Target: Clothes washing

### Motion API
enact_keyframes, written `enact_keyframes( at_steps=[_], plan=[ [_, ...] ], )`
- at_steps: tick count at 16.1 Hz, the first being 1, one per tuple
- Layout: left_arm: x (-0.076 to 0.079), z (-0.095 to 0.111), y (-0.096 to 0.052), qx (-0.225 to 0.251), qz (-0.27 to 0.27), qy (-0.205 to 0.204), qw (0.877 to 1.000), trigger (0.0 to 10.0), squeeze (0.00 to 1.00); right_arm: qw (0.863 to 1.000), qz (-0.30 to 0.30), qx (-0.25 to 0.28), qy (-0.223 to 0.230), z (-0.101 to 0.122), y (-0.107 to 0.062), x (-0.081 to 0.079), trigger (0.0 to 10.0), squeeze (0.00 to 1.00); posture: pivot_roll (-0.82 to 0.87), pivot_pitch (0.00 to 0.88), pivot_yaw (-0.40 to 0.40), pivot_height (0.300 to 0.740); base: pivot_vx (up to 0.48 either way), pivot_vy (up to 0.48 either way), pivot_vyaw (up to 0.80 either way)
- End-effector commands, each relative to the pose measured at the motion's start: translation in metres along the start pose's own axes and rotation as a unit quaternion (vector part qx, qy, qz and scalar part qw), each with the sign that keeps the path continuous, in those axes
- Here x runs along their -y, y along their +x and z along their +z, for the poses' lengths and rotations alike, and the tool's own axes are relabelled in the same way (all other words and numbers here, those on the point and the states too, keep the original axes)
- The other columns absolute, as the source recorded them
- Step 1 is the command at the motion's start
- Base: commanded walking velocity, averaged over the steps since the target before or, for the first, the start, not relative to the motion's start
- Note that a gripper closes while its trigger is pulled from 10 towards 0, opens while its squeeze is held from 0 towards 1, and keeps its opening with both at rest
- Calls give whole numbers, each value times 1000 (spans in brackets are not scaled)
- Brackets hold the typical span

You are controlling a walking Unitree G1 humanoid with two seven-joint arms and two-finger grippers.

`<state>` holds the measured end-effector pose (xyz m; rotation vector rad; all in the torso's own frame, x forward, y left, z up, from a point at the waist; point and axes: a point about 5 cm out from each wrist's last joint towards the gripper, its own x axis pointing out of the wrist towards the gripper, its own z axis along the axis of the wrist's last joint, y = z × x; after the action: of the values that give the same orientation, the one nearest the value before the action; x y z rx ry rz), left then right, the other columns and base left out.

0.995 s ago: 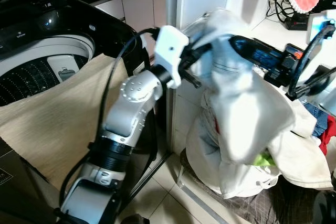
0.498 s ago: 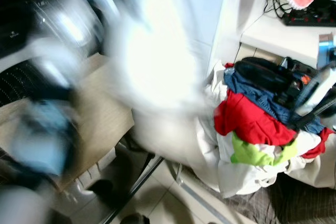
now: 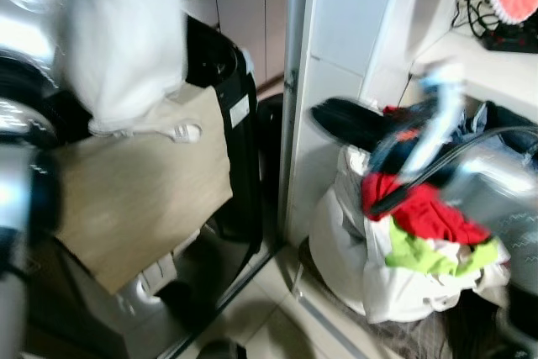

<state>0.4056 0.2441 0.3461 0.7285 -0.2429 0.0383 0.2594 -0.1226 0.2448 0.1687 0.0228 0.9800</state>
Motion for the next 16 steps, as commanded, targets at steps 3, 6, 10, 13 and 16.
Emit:
enact_keyframes(
  at_steps=[3,6,10,13,16],
  plan=[
    [10,-33,-5,-98,-31,4,995,10000,1000,999,1,-50,-18,-17,11,-11,10000,0,-70,0,70,740,0,0,0],
    [-6,-38,-7,-130,-9,32,991,10000,1000,997,5,-68,-25,-24,11,-17,10000,0,-74,0,76,740,0,0,0],
    [-14,-37,-8,-137,-13,37,990,10000,1000,995,-26,-96,-32,-34,11,-11,10000,0,-72,0,75,740,0,0,0],
    [-23,-34,-9,-124,13,37,991,10000,1000,993,-72,-88,-29,-31,13,0,10000,0,-69,0,75,740,0,0,0],
    [6,-18,0,-36,-12,-230,972,10000,569,973,-214,-49,-74,-25,14,24,10000,0,-66,0,80,740,0,0,0]
  ],
)
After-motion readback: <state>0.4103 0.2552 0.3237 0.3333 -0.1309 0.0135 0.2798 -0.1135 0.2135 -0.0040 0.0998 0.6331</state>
